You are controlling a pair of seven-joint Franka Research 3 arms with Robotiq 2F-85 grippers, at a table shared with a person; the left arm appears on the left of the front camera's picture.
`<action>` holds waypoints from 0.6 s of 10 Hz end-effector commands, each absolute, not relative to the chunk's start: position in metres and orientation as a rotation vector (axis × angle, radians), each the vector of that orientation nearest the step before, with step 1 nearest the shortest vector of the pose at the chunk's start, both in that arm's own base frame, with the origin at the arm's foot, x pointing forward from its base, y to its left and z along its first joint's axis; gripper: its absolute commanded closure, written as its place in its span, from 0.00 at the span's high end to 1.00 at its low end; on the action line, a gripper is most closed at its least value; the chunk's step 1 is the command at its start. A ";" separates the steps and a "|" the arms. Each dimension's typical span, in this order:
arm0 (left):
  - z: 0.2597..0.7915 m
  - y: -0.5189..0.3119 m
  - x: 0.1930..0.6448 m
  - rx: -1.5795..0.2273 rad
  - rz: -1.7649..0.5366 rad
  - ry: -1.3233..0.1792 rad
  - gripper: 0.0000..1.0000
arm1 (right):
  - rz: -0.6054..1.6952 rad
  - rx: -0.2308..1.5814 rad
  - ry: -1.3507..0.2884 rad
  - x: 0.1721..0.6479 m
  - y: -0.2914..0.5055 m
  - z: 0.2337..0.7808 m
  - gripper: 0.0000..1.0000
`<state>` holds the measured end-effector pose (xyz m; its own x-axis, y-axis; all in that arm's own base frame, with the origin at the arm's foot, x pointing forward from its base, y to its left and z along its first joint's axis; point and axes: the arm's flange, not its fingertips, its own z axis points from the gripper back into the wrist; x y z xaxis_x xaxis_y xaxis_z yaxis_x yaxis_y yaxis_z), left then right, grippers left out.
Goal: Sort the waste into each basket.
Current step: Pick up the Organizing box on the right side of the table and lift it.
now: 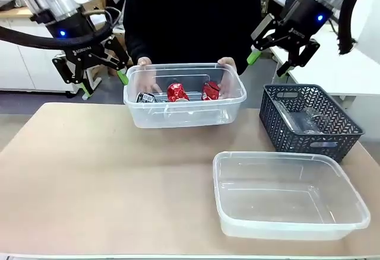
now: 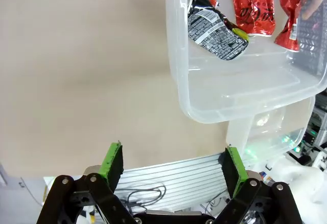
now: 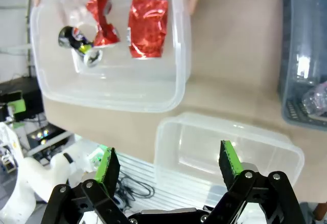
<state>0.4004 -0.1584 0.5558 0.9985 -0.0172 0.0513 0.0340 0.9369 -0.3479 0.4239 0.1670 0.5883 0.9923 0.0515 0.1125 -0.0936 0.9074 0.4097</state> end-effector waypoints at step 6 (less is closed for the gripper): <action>0.606 -0.192 0.303 -0.389 0.110 -0.113 1.00 | 0.201 0.271 -0.163 0.269 0.037 0.653 1.00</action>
